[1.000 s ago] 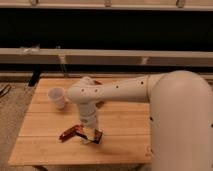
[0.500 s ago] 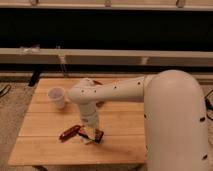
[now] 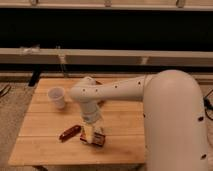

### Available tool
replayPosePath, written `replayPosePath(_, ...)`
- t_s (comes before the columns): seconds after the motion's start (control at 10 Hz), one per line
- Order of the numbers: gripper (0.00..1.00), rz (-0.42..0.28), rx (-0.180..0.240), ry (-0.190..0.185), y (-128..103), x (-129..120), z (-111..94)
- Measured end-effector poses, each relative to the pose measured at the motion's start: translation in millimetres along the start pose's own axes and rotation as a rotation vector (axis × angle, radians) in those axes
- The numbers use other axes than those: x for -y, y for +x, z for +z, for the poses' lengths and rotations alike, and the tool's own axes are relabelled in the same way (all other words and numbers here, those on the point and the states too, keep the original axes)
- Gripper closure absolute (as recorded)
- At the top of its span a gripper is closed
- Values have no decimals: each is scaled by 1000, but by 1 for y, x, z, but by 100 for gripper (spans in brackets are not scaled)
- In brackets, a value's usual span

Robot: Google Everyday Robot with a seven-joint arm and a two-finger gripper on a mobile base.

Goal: Place the eraser on the white sponge

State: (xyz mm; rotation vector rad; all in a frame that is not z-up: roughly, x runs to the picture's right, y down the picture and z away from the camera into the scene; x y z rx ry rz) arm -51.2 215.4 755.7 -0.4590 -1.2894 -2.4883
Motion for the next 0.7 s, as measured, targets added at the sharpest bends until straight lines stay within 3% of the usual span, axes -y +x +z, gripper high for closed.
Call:
replayPosePath(0.1,20,24,-16,4,-3,-5,-3)
replayPosePath(0.7,20,21,-15,5,-2,-4,-2)
